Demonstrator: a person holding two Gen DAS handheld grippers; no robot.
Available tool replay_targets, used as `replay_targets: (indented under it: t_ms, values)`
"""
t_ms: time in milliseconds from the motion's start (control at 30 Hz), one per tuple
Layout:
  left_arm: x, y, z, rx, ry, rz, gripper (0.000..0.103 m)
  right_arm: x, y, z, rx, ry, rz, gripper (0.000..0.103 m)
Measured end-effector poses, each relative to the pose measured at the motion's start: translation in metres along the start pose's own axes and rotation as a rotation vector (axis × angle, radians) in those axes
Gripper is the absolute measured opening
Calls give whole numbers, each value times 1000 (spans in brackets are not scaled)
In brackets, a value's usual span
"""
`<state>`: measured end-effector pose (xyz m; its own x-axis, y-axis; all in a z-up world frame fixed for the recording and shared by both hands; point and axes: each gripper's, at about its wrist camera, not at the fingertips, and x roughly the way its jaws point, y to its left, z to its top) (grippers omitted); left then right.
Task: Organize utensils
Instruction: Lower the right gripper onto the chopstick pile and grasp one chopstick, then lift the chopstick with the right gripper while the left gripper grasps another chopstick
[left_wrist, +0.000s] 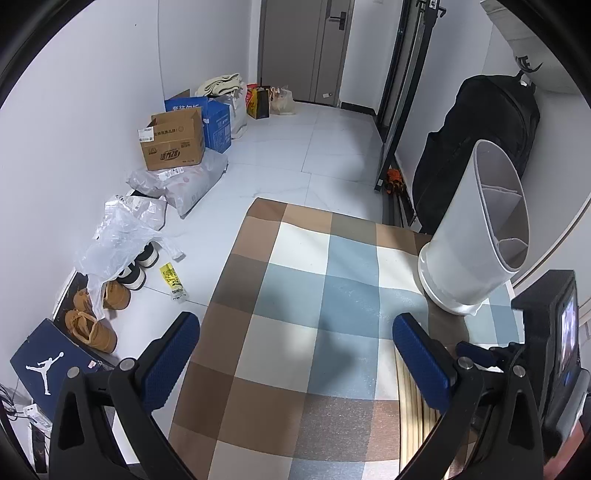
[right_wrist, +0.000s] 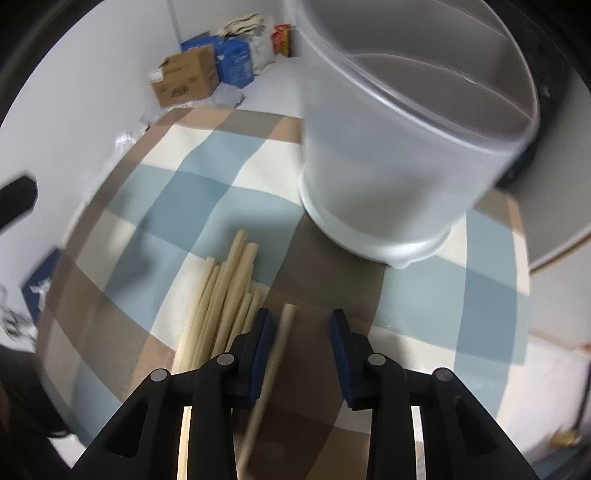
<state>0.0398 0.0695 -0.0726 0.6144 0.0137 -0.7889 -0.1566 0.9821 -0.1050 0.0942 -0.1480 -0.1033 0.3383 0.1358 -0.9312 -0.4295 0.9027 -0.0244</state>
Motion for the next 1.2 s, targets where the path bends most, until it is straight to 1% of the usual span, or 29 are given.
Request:
replay_targets:
  t_ms: [33,100,133,167,233,300,400,533,567,633,700,767,800,900,967,1033,1067,1100,1200]
  values:
    - [0,1,0,-3,-1,-1,102,0,0,0,4,-5,7,25]
    - [0,2,0,-7,0,-1,102,0,-7,1,44,1,39,23]
    - [1,3,0,-11,2,-1,102,-2,-10,0,55,1,39,16]
    - [1,2,0,-12,2,-3,102,-2,-15,1,72,3,37,10]
    - [1,1,0,-12,4,-6,102,-3,-28,0,144,6,89,6]
    - [2,-1,-1,-5,6,-9,102,-3,-37,0,192,3,131,6]
    - [5,-4,-2,7,15,-7,102,-14,-45,-3,221,-40,163,6]
    - [14,-11,-6,26,58,-10,102,-41,-50,-7,231,-145,190,6]
    - [18,-13,-7,28,79,-21,101,-50,-54,-8,242,-178,196,6]
    - [27,-20,-12,42,130,-43,95,-62,-59,-11,263,-221,207,6]
    - [35,-27,-17,60,170,-47,91,-73,-66,-13,286,-264,222,6]
    - [41,-33,-20,69,200,-45,89,-82,-70,-13,301,-299,224,6]
    - [43,-35,-21,68,213,-51,89,-90,-74,-15,311,-329,230,6]
    - [48,-41,-23,60,259,-72,89,-105,-80,-19,315,-384,231,6]
    - [50,-47,-26,69,285,-67,89,-115,-84,-23,316,-418,240,6]
    - [55,-55,-31,101,330,-54,89,-122,-87,-27,318,-444,239,6]
    - [57,-57,-33,116,341,-35,83,-126,-91,-30,322,-454,246,6]
    - [59,-60,-35,128,352,-18,80,-127,-92,-31,324,-461,251,6]
    - [52,-61,-34,133,340,-4,80,-130,-97,-33,332,-474,254,6]
